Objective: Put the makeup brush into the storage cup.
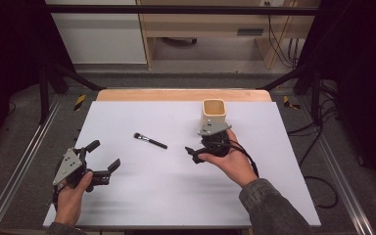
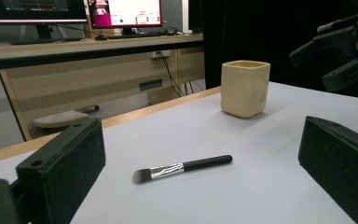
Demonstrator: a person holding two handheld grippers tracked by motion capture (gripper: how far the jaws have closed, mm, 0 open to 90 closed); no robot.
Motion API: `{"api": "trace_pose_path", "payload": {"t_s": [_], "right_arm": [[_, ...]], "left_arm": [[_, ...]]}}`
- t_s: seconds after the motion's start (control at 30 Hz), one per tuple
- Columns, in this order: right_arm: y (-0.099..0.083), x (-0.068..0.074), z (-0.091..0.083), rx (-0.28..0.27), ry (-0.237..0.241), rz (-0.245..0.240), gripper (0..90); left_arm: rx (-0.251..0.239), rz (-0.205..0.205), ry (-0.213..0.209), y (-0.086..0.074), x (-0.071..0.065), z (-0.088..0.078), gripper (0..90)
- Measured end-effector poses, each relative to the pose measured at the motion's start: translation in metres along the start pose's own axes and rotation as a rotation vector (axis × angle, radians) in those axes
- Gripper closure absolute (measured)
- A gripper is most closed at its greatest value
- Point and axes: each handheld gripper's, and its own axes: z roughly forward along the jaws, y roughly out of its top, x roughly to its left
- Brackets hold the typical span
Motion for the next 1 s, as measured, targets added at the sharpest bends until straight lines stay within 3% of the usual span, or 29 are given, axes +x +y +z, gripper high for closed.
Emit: {"api": "trace_pose_path", "payload": {"t_s": [0.4, 0.63, 1.0], "right_arm": [[0.019, 0.006, 0.022, 0.031, 0.009, -0.027, 5.1], [0.030, 0.010, 0.031, 0.059, 0.016, -0.069, 4.9], [0.034, 0.023, 0.056, 0.103, 0.050, -0.096, 4.8]], "left_arm": [[-0.008, -0.010, 0.007, 0.000, 0.003, -0.003, 0.3], [-0.006, -0.009, 0.010, 0.001, 0.004, -0.003, 0.3], [-0.008, -0.009, 0.014, 0.001, 0.005, -0.004, 0.3]]}}
